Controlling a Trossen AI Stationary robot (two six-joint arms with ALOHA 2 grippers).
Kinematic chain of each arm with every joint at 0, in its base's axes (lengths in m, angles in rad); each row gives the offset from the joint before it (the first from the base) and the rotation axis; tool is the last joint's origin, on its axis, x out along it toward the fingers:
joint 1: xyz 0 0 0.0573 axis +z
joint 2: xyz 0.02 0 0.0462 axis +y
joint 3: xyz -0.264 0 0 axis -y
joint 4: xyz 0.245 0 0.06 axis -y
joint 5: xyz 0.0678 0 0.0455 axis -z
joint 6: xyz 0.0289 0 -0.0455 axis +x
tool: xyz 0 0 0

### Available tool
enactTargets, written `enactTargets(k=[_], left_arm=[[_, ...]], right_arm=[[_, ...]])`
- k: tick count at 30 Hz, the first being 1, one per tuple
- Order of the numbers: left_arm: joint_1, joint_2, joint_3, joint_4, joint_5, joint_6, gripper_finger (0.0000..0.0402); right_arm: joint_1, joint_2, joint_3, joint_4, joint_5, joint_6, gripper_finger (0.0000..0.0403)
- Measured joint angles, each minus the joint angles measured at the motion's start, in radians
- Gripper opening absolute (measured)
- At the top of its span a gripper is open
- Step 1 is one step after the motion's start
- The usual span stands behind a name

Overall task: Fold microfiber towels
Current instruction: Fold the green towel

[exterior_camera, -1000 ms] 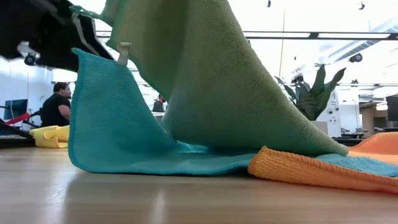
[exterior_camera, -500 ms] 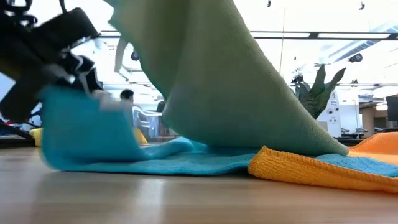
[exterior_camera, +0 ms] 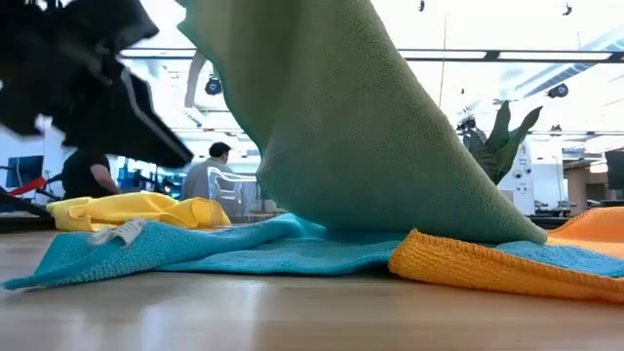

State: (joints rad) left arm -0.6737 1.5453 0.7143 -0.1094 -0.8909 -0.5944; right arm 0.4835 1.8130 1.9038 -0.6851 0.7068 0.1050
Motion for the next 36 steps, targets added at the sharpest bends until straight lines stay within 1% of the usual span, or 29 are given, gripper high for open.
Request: enactTargets(k=[5, 10, 13, 19, 21, 24, 28, 31, 36], left_arm=[[-0.03, -0.078, 0.0, -0.001, -0.001, 0.022, 0.0222], [-0.074, -0.131, -0.001, -0.003, -0.06, 0.06, 0.0222], [-0.098, -0.147, -0.001, 0.002, -0.064, 0.082, 0.0222], [-0.155, -0.152, -0.024, 0.088, -0.149, 0.115, 0.0221], [-0.169, -0.152, -0.052, 0.159, -0.177, 0.136, 0.0221], [-0.18, -0.152, -0.116, 0.343, -0.196, 0.203, 0.0221], [-0.18, -0.153, -0.197, 0.625, -0.157, 0.323, 0.0221], [-0.179, -0.153, -0.237, 0.781, -0.131, 0.39, 0.0221], [-0.172, -0.153, -0.242, 0.803, -0.13, 0.405, 0.0221]], right_arm=[[0.0, 0.0, 0.0, -0.017, 0.0, 0.006, 0.0008], [-0.005, 0.0, 0.0, -0.021, 0.0, 0.007, 0.0008], [-0.007, 0.0, 0.0, -0.022, 0.0, 0.013, 0.0008], [-0.006, 0.0, 0.0, -0.025, -0.001, 0.018, 0.0008], [-0.006, 0.0, 0.0, -0.027, -0.001, 0.018, 0.0008], [-0.006, 0.0, 0.0, -0.044, -0.001, 0.028, 0.0008], [-0.006, 0.0, 0.0, -0.053, -0.002, 0.034, 0.0008], [-0.006, 0.0, 0.0, -0.063, -0.002, 0.043, 0.0008], [-0.01, 0.0, 0.0, -0.067, -0.004, 0.051, 0.0008]])
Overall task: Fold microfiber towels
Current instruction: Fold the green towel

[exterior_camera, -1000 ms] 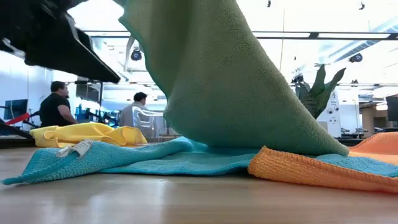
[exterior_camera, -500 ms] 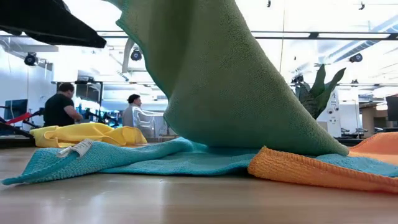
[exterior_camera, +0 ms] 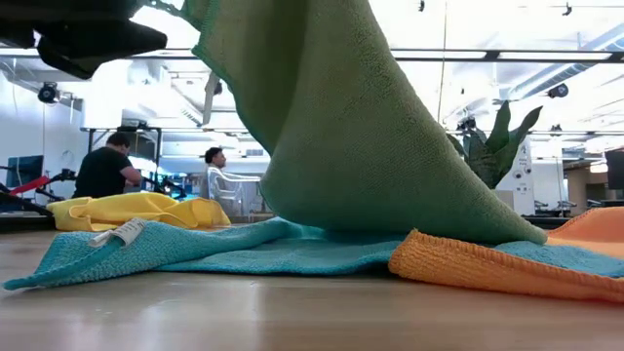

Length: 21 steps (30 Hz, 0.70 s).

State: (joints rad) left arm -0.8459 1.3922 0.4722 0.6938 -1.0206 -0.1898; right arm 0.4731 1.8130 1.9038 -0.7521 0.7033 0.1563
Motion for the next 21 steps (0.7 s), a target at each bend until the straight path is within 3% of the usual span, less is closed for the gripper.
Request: enactTargets(k=[11, 21], left_arm=[[0.034, 0.003, 0.052, 0.003, 0.1, 0.093, 0.0231], [0.068, 0.023, 0.106, 0.001, 0.095, 0.171, 0.033]], right_arm=[[-0.02, 0.0, 0.0, -0.006, -0.012, 0.005, 0.0008], [-0.022, 0.0, 0.0, -0.008, -0.031, 0.008, 0.0008]])
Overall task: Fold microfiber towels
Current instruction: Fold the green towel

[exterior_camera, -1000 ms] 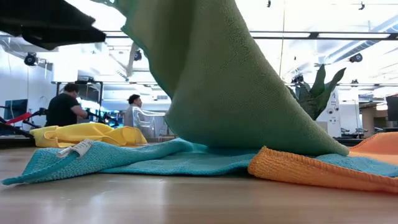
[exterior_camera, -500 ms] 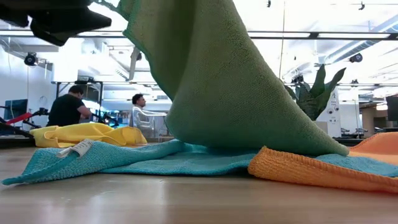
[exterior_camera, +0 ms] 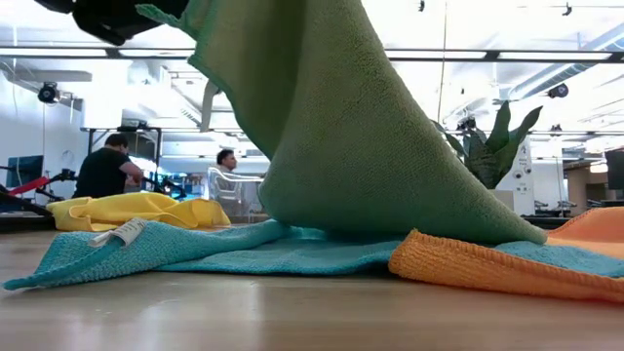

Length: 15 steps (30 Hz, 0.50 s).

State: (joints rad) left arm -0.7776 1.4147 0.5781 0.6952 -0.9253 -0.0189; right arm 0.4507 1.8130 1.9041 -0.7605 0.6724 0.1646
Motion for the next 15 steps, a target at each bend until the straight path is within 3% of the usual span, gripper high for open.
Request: enactTargets(k=[5, 12, 15], left_arm=[[-0.001, 0.066, 0.071, -0.004, -0.081, 0.043, 0.036], [0.0, 0.191, 0.2, -0.07, -0.178, 0.084, 0.0363], [-0.003, 0.225, 0.251, -0.17, -0.304, 0.063, 0.0363]], right_arm=[[0.0, 0.0, 0.0, 0.0, 0.0, 0.0, 0.0008], [0.0, 0.0, 0.0, -0.001, 0.0, 0.001, 0.0008], [0.0, 0.0, 0.0, -0.002, 0.0, 0.002, 0.0008]])
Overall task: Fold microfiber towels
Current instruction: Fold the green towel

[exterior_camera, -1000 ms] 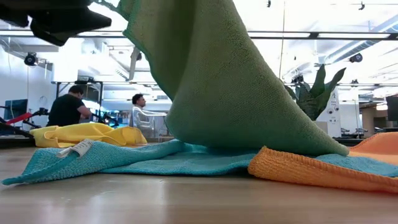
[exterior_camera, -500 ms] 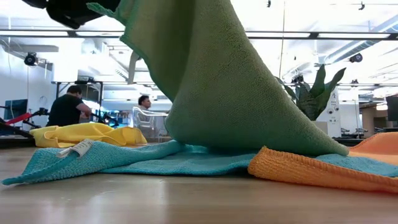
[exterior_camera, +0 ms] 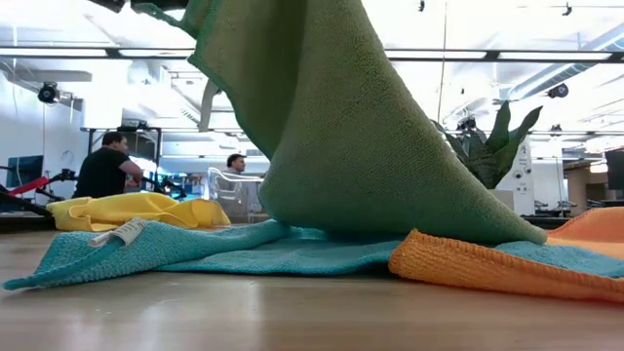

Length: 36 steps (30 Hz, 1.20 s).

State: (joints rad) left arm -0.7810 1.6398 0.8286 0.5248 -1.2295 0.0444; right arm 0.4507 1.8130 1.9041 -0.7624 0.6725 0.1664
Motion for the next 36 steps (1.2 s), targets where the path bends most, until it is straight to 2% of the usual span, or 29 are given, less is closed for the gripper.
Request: enactTargets(k=[3, 16, 21, 25, 29, 32, 36], left_arm=[[-0.003, 0.01, 0.017, -0.063, -0.093, -0.011, 0.0363], [0.006, 0.111, 0.019, -0.063, -0.103, -0.117, 0.0363], [0.025, 0.139, 0.025, -0.062, -0.144, -0.118, 0.0337], [0.035, 0.141, 0.027, -0.061, -0.17, -0.117, 0.0291], [0.046, 0.141, 0.027, -0.062, -0.171, -0.116, 0.0223], [0.055, 0.141, 0.027, -0.063, -0.171, -0.081, 0.0153], [0.065, 0.127, 0.027, -0.063, -0.199, 0.029, 0.0033]], right_arm=[[0.0, 0.0, 0.0, -0.011, 0.0, 0.013, 0.0008], [0.0, 0.0, 0.0, -0.022, 0.0, 0.025, 0.0008], [0.0, 0.0, 0.0, -0.021, 0.0, 0.025, 0.0008], [0.0, 0.0, 0.0, -0.022, 0.0, 0.025, 0.0008], [0.0, 0.0, 0.0, -0.022, 0.0, 0.024, 0.0008], [0.0, 0.0, 0.0, -0.025, -0.003, 0.024, 0.0008], [0.0, 0.0, 0.0, -0.04, -0.027, 0.016, 0.0008]])
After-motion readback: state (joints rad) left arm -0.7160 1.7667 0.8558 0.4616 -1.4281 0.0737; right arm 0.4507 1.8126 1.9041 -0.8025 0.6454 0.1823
